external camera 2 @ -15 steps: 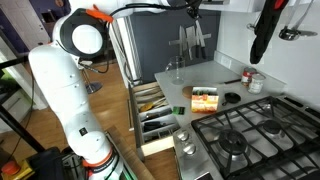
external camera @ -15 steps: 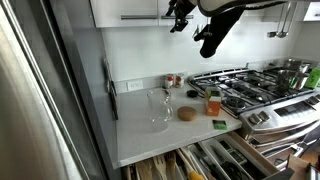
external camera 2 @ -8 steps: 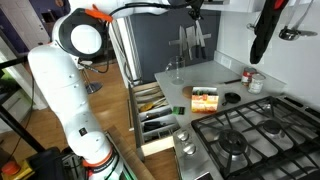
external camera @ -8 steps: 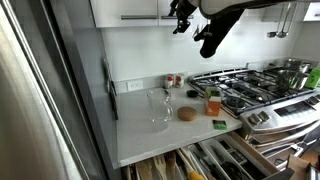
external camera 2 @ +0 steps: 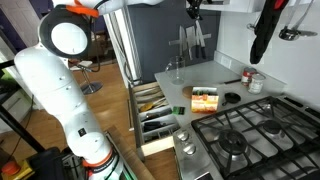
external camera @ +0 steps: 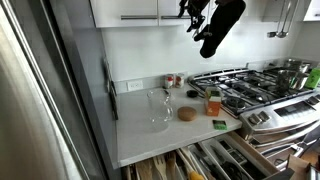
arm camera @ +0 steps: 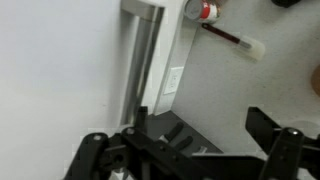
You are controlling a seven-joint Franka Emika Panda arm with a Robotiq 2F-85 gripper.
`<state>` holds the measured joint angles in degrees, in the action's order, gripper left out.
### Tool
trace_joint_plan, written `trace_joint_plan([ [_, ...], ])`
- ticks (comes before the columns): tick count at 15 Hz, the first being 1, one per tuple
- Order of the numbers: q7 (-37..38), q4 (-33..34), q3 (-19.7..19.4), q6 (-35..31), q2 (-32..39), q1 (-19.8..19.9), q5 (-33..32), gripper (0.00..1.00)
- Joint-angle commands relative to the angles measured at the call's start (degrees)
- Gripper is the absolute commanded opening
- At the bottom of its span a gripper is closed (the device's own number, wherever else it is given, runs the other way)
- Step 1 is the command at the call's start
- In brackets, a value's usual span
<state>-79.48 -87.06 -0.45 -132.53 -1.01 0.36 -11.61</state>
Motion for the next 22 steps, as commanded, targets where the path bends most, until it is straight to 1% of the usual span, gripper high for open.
trace_joint_plan([
  [1, -7.81, -5.51, -0.20, 6.50, -4.14, -0.39, 6.82, 1.00],
  [2, -9.53, -6.47, -0.24, 8.35, -4.65, -0.64, 8.60, 1.00],
  [3, -10.05, -7.17, -0.21, 8.77, -4.86, -0.74, 8.49, 1.00],
  [4, -10.70, -7.78, -0.20, 7.20, -5.03, -0.95, 9.49, 1.00],
  [5, -11.19, -8.15, -0.22, 5.11, -5.21, -1.14, 10.63, 1.00],
  [10, -6.23, -7.80, -0.02, -10.34, -4.95, -1.65, 12.71, 1.00],
  [15, -1.07, -7.34, 0.82, -18.83, -1.99, -1.86, 9.60, 1.00],
  [18, 2.84, -5.87, 1.22, -23.45, 0.77, -1.70, 6.82, 1.00],
  [19, 3.68, -5.63, 1.26, -24.31, 1.40, -1.63, 5.90, 1.00],
  [22, 8.05, -4.44, 0.86, -26.17, 3.41, -1.14, 0.47, 1.00],
])
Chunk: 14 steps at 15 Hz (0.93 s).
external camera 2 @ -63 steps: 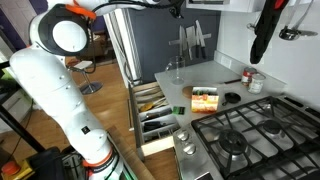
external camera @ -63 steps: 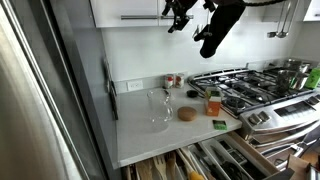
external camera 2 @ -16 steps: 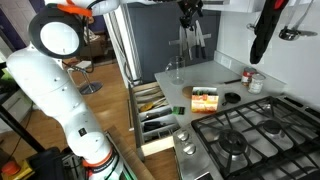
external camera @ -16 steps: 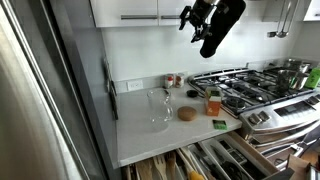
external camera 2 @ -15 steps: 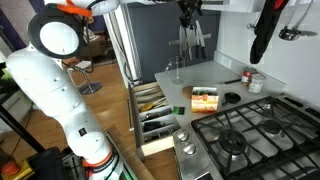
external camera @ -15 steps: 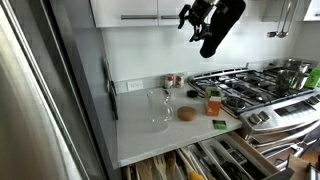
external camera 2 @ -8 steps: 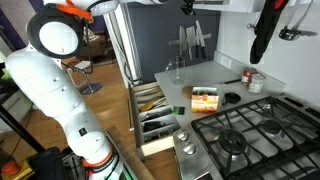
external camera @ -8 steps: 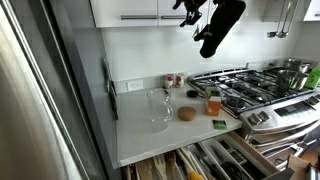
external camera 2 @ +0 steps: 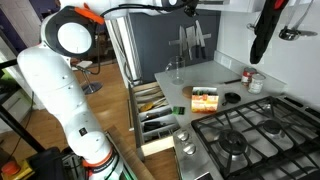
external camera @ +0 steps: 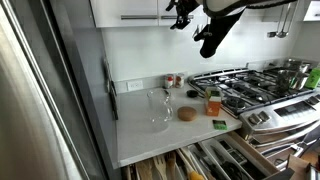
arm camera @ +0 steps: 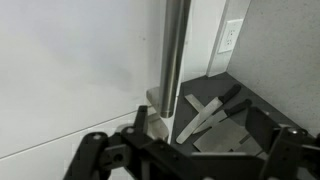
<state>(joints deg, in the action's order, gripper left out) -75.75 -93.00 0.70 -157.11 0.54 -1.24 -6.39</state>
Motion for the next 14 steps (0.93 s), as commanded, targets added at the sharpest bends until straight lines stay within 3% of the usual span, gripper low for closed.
trace_joint_plan([
  [1, 5.77, 1.86, -0.40, -1.86, 2.33, 0.55, -6.37, 1.00],
  [9, 9.40, 6.31, -0.50, 1.72, 5.54, 0.54, -12.84, 1.00],
  [14, 6.18, 7.43, -0.03, 9.69, 5.59, 0.50, -12.53, 1.00],
])
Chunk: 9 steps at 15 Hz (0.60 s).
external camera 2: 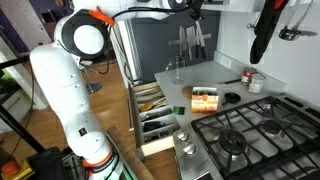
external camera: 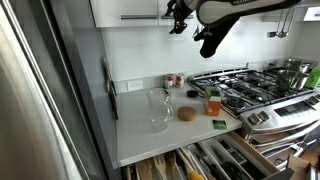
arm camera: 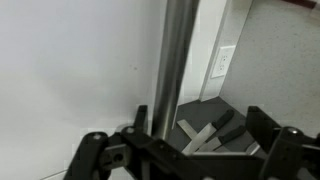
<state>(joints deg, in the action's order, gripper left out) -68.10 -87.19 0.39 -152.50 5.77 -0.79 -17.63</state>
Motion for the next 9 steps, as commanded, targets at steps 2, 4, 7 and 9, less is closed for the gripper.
trace_joint_plan([
  [2, -3.60, 2.13, 0.54, 7.73, 0.22, 0.10, -0.42, 1.00],
  [4, -7.60, 2.79, 1.18, 11.17, -0.12, 0.22, 2.12, 1.00],
  [7, -15.02, 3.10, 1.90, 17.62, -1.51, 0.35, 6.50, 1.00],
  [9, -18.57, 3.50, 1.35, 21.30, -2.11, 0.32, 7.71, 1.00],
])
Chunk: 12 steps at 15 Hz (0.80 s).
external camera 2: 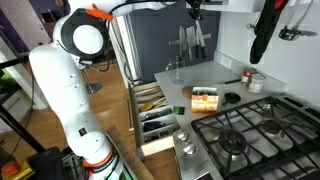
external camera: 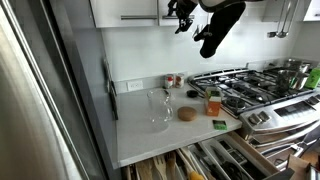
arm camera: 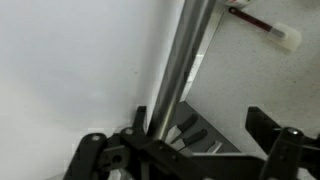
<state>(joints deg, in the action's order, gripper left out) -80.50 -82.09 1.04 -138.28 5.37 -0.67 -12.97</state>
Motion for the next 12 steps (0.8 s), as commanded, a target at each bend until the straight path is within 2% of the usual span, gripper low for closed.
trace_joint_plan([
  [1, -7.83, -1.25, 0.55, 8.81, -1.96, 0.26, 3.61, 1.00],
  [9, -22.07, -1.76, -0.74, 17.74, -5.08, 1.78, 9.52, 1.00],
  [12, -23.37, -2.13, -1.45, 20.64, -5.84, 2.33, 9.22, 1.00],
])
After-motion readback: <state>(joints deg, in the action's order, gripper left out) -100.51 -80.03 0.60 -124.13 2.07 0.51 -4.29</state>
